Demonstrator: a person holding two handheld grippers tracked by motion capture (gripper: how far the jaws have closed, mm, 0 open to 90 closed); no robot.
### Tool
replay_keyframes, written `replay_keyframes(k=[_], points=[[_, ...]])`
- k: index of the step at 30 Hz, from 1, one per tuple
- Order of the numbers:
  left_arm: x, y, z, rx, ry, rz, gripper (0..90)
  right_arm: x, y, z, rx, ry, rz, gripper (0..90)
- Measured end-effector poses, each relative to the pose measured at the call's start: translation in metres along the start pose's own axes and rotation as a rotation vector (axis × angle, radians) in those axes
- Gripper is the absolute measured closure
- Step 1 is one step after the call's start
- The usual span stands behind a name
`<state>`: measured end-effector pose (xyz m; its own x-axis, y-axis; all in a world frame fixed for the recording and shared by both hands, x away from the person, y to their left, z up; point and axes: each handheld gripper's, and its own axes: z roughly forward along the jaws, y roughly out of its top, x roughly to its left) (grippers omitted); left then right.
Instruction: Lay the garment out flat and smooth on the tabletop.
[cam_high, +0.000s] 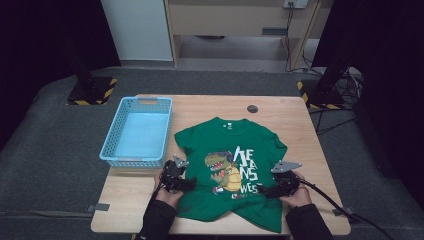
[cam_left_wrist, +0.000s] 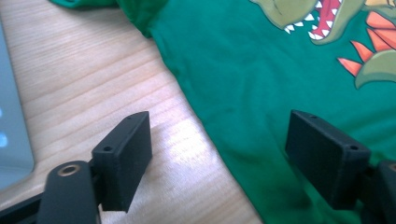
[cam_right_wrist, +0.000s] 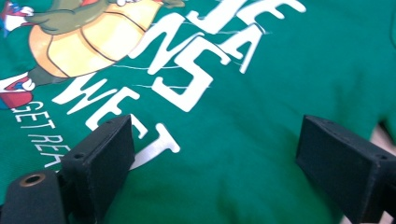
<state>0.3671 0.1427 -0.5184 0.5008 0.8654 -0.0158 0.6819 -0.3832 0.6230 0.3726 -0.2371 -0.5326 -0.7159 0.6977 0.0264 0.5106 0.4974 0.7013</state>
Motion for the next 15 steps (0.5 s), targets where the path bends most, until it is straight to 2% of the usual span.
replay_keyframes(k=[1, 2, 4, 6, 8, 10, 13, 15], points=[[0.0, 0.0, -0.003, -0.01, -0.015, -0.005, 24.8, -0.001, 0.002, -0.002, 0.024, 0.003, 0.018, 10.7], [0.0, 0.001, -0.006, -0.024, -0.038, -0.02, 24.9, -0.002, 0.004, -0.008, 0.011, -0.001, 0.039, 10.1], [-0.003, 0.002, -0.016, -0.057, -0.089, -0.033, 24.9, 0.0, 0.006, -0.015, -0.029, 0.012, 0.049, 11.2], [-0.008, 0.002, -0.018, -0.056, -0.097, -0.02, 24.5, 0.004, 0.009, -0.02, -0.049, 0.029, 0.044, 11.2], [-0.011, 0.001, -0.017, -0.049, -0.1, -0.006, 24.2, 0.008, 0.01, -0.02, -0.044, 0.028, 0.03, 11.1], [-0.016, -0.002, -0.012, -0.021, -0.087, 0.015, 23.8, 0.017, 0.009, -0.015, 0.003, 0.01, -0.019, 10.6], [-0.017, -0.006, -0.005, 0.017, -0.064, 0.027, 23.7, 0.018, 0.004, -0.008, 0.048, -0.004, -0.036, 9.4], [-0.018, -0.007, -0.004, 0.019, -0.038, 0.042, 22.8, 0.015, 0.0, -0.005, 0.06, -0.008, -0.025, 9.1]])
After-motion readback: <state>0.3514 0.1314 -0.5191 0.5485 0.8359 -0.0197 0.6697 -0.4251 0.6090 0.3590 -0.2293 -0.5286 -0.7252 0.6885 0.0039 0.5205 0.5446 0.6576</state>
